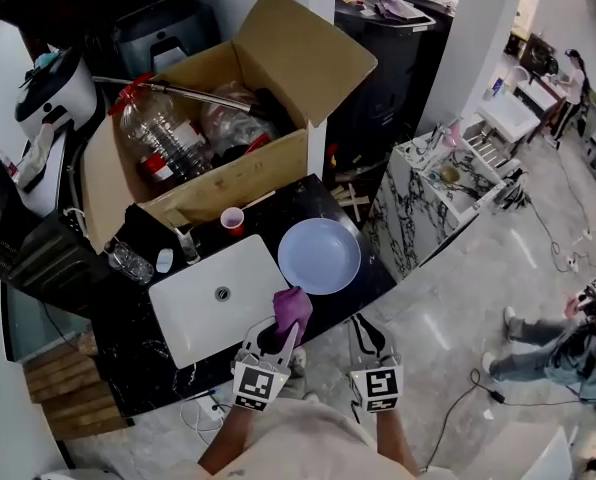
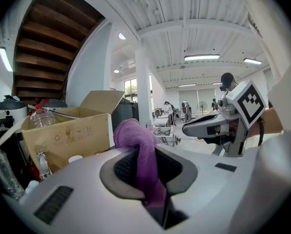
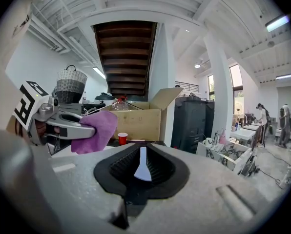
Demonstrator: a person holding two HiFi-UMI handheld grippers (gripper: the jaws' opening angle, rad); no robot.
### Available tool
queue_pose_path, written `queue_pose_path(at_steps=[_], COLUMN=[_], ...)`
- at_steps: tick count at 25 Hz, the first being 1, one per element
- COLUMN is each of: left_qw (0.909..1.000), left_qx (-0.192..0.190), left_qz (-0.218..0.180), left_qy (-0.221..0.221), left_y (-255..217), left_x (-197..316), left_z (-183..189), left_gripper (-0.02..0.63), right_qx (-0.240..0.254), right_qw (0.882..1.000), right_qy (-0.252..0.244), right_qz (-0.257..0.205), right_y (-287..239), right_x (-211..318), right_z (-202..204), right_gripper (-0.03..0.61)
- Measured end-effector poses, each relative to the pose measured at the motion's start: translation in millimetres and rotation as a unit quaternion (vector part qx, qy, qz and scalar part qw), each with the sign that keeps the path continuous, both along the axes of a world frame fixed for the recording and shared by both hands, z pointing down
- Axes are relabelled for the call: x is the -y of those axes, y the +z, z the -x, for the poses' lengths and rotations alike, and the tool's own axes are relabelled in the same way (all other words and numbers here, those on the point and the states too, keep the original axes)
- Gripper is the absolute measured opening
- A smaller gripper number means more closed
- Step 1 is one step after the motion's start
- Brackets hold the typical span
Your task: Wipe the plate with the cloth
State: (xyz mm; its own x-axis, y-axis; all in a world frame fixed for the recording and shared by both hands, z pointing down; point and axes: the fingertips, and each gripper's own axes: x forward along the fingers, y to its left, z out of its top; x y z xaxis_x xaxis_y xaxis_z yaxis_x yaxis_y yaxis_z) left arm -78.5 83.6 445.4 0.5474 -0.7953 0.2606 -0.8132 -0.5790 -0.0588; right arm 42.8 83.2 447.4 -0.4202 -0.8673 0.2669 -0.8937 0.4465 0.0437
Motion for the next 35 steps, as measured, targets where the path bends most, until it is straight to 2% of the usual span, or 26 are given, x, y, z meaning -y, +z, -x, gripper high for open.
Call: queue_pose_path(at_steps=[11,20,27,35], left_qw=[0.9996,0.9978,0.9948,0.9925], left_qx=[-0.003,-0.016,-0.022,-0.029], left_qz=[0.026,0.042,0.062,0.086], left_qy=[0.015,0.048,0.078,0.083], left_y=[22.1,34.1,47.3,60.1], left_x=[62.5,108.1,131.8,152.4], left_z=[6.3,1.5,-7.0,-16.9], left_gripper=[0.058,0.058,0.058,0.058], right_qx=[-0.008,-0.028,-0.038,-0.058], right_qw=[0.999,0.997,0.995,0.991], right_qy=[0.008,0.039,0.057,0.064], right_qz=[0.037,0.054,0.073,0.104], right_y=[20.2,36.5,45.9,68.3], right_x=[55.8,94.9,118.1,128.9], right_z=[12.1,9.4,10.7,-1.9], right_gripper=[0.037,0.037,0.037,0.037])
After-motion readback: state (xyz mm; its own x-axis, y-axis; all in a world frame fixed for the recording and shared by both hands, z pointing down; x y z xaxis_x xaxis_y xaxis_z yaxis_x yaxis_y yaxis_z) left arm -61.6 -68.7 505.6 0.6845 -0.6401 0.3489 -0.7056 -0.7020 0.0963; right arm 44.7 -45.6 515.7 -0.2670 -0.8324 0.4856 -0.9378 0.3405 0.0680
